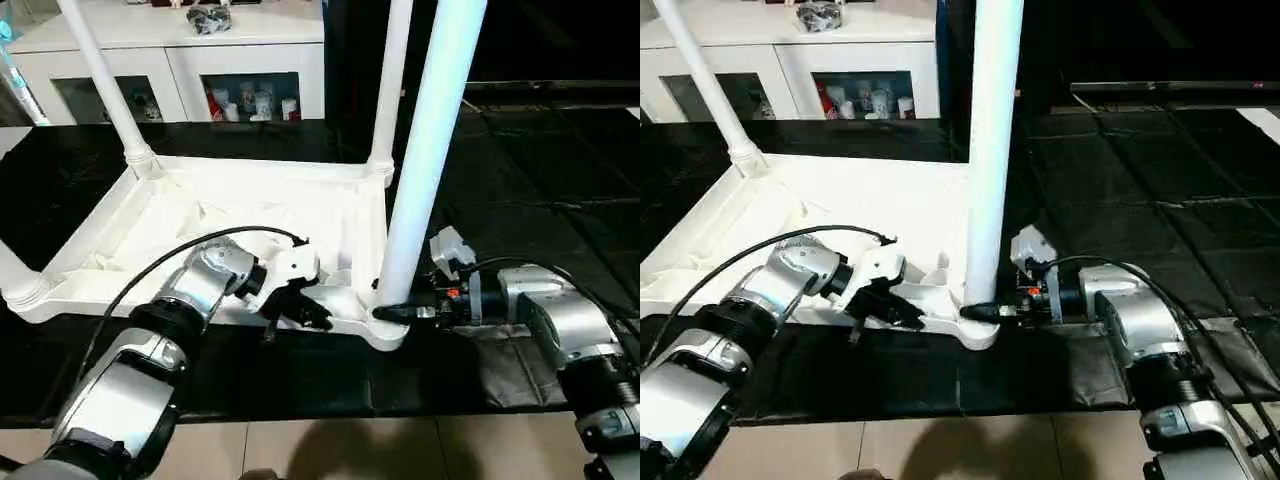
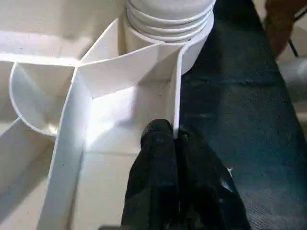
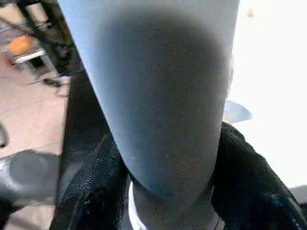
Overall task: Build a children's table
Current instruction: Rotate leg to tighten
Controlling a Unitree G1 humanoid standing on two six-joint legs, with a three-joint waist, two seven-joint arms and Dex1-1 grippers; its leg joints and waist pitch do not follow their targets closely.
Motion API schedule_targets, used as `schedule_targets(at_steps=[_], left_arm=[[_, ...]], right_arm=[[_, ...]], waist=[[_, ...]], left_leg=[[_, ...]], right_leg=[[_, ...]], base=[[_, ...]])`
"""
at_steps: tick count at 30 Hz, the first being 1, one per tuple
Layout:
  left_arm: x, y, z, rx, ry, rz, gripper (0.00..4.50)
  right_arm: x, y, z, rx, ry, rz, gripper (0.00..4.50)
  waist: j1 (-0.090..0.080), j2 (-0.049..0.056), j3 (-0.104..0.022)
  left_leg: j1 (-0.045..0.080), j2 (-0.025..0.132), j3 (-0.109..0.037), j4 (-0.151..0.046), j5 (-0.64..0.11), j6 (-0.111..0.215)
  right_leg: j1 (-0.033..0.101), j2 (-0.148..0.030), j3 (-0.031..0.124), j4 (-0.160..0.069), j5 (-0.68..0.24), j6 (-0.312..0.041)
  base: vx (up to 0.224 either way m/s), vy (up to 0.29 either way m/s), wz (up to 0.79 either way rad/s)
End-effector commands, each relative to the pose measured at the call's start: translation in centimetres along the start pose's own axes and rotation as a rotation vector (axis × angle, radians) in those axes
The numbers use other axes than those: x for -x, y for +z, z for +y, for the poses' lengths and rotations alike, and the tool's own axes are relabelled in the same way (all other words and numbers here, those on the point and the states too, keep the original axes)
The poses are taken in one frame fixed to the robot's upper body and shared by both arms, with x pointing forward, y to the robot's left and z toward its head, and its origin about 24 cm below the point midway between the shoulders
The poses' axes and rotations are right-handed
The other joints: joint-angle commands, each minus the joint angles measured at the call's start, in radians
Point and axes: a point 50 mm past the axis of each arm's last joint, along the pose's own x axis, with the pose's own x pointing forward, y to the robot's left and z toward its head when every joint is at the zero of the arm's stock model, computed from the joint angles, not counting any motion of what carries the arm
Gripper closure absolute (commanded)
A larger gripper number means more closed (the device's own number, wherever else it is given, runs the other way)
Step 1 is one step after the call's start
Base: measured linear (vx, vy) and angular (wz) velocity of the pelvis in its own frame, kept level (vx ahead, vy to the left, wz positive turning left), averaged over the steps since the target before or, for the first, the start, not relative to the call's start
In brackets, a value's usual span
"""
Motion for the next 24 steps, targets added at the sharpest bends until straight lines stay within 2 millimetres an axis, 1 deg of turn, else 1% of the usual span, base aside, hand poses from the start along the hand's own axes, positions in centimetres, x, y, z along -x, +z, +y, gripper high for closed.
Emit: schedule_targets(at_steps=[1,2,3,4,5,6,7,8,9,10,11,12,14,15,16,18,19,20,21,22,24], left_arm=[[-0.7,2.1,0.8,-0.001,0.067,-0.076,4.5],[-1.2,2.7,1.1,0.022,0.109,-0.093,4.5],[-1.5,3.1,1.4,0.038,0.143,-0.107,4.5],[-1.9,3.7,1.7,0.067,0.181,-0.124,4.5],[-2.5,4.7,2.2,0.116,0.244,-0.16,4.5],[-2.6,4.9,2.3,0.126,0.258,-0.166,4.5],[-2.9,5.4,2.5,0.152,0.296,-0.182,4.5],[-3.2,6.0,2.8,0.174,0.334,-0.197,4.5],[-3.5,6.4,3.0,0.197,0.371,-0.21,4.5],[-3.5,6.5,3.1,0.202,0.379,-0.212,4.5],[-3.8,6.9,3.2,0.228,0.414,-0.226,4.5],[-3.9,7.2,3.3,0.239,0.426,-0.233,4.5],[-4.0,7.3,3.4,0.241,0.439,-0.232,4.5],[-4.0,7.3,3.4,0.24,0.444,-0.23,4.5],[-4.0,7.4,3.4,0.235,0.444,-0.229,4.5],[-3.9,7.2,3.3,0.221,0.442,-0.217,4.5],[-3.8,7.0,3.3,0.212,0.442,-0.204,4.5],[-3.8,7.0,3.3,0.212,0.442,-0.204,4.5],[-3.6,6.5,3.3,0.192,0.434,-0.186,4.5],[-3.5,6.4,3.3,0.189,0.433,-0.184,4.5],[-3.3,6.0,3.2,0.186,0.423,-0.177,4.5]], right_arm=[[-1.6,0.3,0.3,-0.017,-0.01,-0.031,2.41],[-2.1,0.3,-0.1,-0.03,-0.098,-0.034,2.42],[-2.5,0.3,-0.5,-0.039,-0.162,-0.042,2.43],[-3.0,0.5,-0.8,-0.064,-0.225,-0.067,2.43],[-3.9,0.8,-1.3,-0.121,-0.319,-0.098,2.44],[-4.1,0.9,-1.4,-0.132,-0.337,-0.102,2.45],[-4.6,1.0,-1.5,-0.157,-0.376,-0.108,2.46],[-5.3,1.1,-1.6,-0.17,-0.398,-0.106,2.47],[-5.9,1.3,-1.8,-0.187,-0.442,-0.11,2.47],[-6.0,1.3,-1.9,-0.19,-0.451,-0.11,2.47],[-6.8,1.5,-2.1,-0.2,-0.496,-0.115,2.47],[-7.3,1.7,-2.1,-0.196,-0.514,-0.116,2.47],[-7.9,2.0,-2.0,-0.178,-0.517,-0.12,2.47],[-8.1,2.1,-1.9,-0.173,-0.517,-0.122,2.47],[-8.2,2.1,-1.8,-0.163,-0.518,-0.121,2.47],[-8.5,2.2,-1.5,-0.147,-0.491,-0.129,2.47],[-8.6,2.3,-1.4,-0.143,-0.486,-0.139,1.94],[-8.6,2.3,-1.4,-0.143,-0.486,-0.139,1.81],[-8.4,2.3,-1.2,-0.131,-0.465,-0.159,1.81],[-8.4,2.3,-1.2,-0.13,-0.463,-0.161,1.75],[-8.1,2.1,-1.2,-0.108,-0.461,-0.159,1.45]], waist=[[-0.007,-0.02,-0.072],[-0.014,-0.022,-0.072],[-0.021,-0.02,-0.071],[-0.024,-0.022,-0.07],[-0.033,-0.022,-0.07],[-0.042,-0.023,-0.071],[-0.047,-0.025,-0.072],[-0.056,-0.019,-0.071],[-0.061,-0.021,-0.074],[-0.066,-0.021,-0.073],[-0.07,-0.023,-0.074],[-0.075,-0.023,-0.077],[-0.079,-0.024,-0.077],[-0.079,-0.021,-0.077],[-0.08,-0.022,-0.078],[-0.081,-0.021,-0.077],[-0.081,-0.027,-0.077],[-0.08,-0.024,-0.077],[-0.08,-0.023,-0.076],[-0.08,-0.023,-0.075],[-0.081,-0.023,-0.074]], left_leg=[[0.008,0.046,-0.011,-0.065,-0.135,0.078],[0.006,0.043,-0.01,-0.065,-0.133,0.074],[0.006,0.043,-0.011,-0.065,-0.129,0.064],[0.006,0.04,-0.011,-0.065,-0.131,0.062],[0.004,0.036,-0.011,-0.065,-0.129,0.054],[0.005,0.031,-0.012,-0.064,-0.13,0.05],[0.003,0.03,-0.011,-0.064,-0.125,0.054],[0.003,0.03,-0.01,-0.063,-0.118,0.058],[0.0,0.027,-0.011,-0.06,-0.106,0.068],[-0.004,0.027,-0.011,-0.06,-0.099,0.074],[-0.006,0.022,-0.009,-0.058,-0.091,0.085],[-0.007,0.021,-0.009,-0.058,-0.075,0.089],[-0.007,0.02,-0.008,-0.057,-0.063,0.107],[-0.006,0.023,-0.008,-0.056,-0.055,0.121],[-0.005,0.024,-0.008,-0.056,-0.052,0.127],[-0.003,0.028,-0.009,-0.057,-0.05,0.142],[-0.004,0.029,-0.009,-0.057,-0.051,0.147],[-0.003,0.03,-0.009,-0.057,-0.051,0.148],[-0.003,0.03,-0.009,-0.057,-0.055,0.149],[-0.003,0.03,-0.009,-0.058,-0.06,0.149],[-0.003,0.03,-0.009,-0.059,-0.072,0.143]], right_leg=[[0.062,-0.076,0.061,-0.071,-0.326,-0.127],[0.062,-0.074,0.06,-0.071,-0.329,-0.124],[0.061,-0.074,0.06,-0.072,-0.334,-0.122],[0.062,-0.074,0.058,-0.075,-0.343,-0.119],[0.063,-0.073,0.057,-0.077,-0.355,-0.114],[0.065,-0.074,0.053,-0.081,-0.372,-0.109],[0.068,-0.072,0.053,-0.081,-0.367,-0.108],[0.065,-0.071,0.054,-0.083,-0.352,-0.114],[0.07,-0.071,0.054,-0.08,-0.328,-0.118],[0.07,-0.071,0.055,-0.078,-0.314,-0.122],[0.073,-0.069,0.052,-0.08,-0.304,-0.122],[0.073,-0.07,0.053,-0.075,-0.281,-0.132],[0.073,-0.068,0.053,-0.074,-0.25,-0.141],[0.072,-0.068,0.053,-0.073,-0.232,-0.145],[0.072,-0.068,0.054,-0.07,-0.221,-0.149],[0.072,-0.068,0.055,-0.067,-0.198,-0.164],[0.073,-0.068,0.056,-0.066,-0.19,-0.167],[0.073,-0.07,0.056,-0.064,-0.191,-0.17],[0.073,-0.07,0.056,-0.065,-0.197,-0.171],[0.073,-0.071,0.056,-0.068,-0.205,-0.167],[0.074,-0.072,0.056,-0.069,-0.228,-0.161]], base=[[0.0,0.0,0.0],[0.0,0.0,0.0],[0.0,0.0,0.0],[0.0,0.0,0.0],[0.0,0.0,0.0],[0.0,0.0,0.0],[0.0,0.0,0.0],[0.0,0.0,0.0],[0.0,0.0,0.0],[0.0,0.0,0.0],[0.0,0.0,0.0],[0.0,0.0,0.0],[0.0,0.0,0.0],[0.0,0.0,0.0],[0.0,0.0,0.0],[0.0,0.0,0.0],[0.0,0.0,0.0],[0.0,0.0,0.0],[0.0,0.0,0.0],[0.0,0.0,0.0],[0.0,0.0,0.0]])
